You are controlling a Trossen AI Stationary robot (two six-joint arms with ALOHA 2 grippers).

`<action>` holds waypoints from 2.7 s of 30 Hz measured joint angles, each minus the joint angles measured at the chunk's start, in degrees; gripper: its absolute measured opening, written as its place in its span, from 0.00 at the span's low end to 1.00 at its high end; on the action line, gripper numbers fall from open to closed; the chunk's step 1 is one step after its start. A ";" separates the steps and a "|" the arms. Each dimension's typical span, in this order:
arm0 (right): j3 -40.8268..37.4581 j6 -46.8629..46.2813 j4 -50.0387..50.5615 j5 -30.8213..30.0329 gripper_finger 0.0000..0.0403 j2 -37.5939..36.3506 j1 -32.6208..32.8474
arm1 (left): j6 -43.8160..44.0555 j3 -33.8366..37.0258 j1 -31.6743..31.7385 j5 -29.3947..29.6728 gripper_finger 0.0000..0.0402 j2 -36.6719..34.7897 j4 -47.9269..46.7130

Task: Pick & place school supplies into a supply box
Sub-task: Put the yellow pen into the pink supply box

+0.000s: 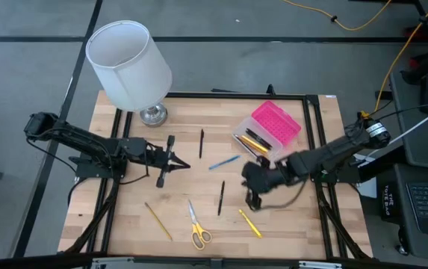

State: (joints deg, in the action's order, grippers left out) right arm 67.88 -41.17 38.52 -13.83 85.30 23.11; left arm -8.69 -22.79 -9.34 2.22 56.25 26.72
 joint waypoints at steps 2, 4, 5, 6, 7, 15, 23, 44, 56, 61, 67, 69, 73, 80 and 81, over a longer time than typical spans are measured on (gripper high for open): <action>0.00 -3.57 0.21 -0.56 0.01 0.22 2.89 | -0.02 0.00 0.00 0.24 0.01 0.00 -0.02; 0.00 -8.18 1.20 -2.68 0.01 0.47 5.77 | -0.03 0.00 0.00 0.84 0.01 0.00 -0.10; 0.00 -10.65 1.62 -3.00 0.01 0.48 7.18 | -0.04 0.00 0.00 1.35 0.01 0.00 -0.11; 0.00 -13.19 1.78 -3.32 0.01 0.56 8.47 | -0.04 0.00 0.00 1.90 0.01 0.00 -0.11; 0.02 -15.84 2.13 -3.87 0.01 0.83 9.67 | -0.07 0.00 0.00 2.62 0.01 0.00 -0.13; 0.57 -32.98 4.42 -2.05 0.01 6.28 15.98 | -0.11 0.02 0.02 8.91 0.01 0.00 -0.13; 14.56 -36.71 16.28 1.44 0.00 17.67 17.70 | -0.13 0.02 0.07 10.78 0.01 0.00 0.04; 33.07 -39.41 32.80 4.87 0.08 31.41 17.65 | -0.07 0.09 0.07 10.80 0.01 0.00 0.01; 33.05 -39.41 32.11 -2.00 0.33 31.41 16.85 | -0.07 0.09 0.07 10.80 0.01 0.00 0.02; 33.07 -39.39 31.05 -1.35 0.38 32.31 16.97 | -0.07 0.11 0.07 10.78 0.00 0.00 0.02; 33.05 -35.54 30.89 -1.00 0.40 35.52 15.74 | -0.07 0.11 0.07 10.79 0.01 0.00 0.02; 33.05 -34.83 30.13 -0.40 0.40 36.48 15.23 | -0.07 0.11 0.07 10.80 0.01 0.00 0.02; 33.03 -32.80 28.94 0.78 0.40 38.35 14.22 | -0.05 0.11 0.07 10.80 0.01 0.00 0.02; 33.03 -32.04 28.59 2.98 0.40 40.29 13.62 | -0.05 0.11 0.07 10.78 0.01 0.00 0.02; 33.03 -32.06 28.56 2.98 0.40 40.38 13.62 | -0.07 0.11 0.07 10.79 0.01 0.00 0.02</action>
State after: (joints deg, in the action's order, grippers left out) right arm 100.90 -73.22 67.08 -10.85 125.68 36.73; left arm -8.75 -22.68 -9.28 13.01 56.25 26.74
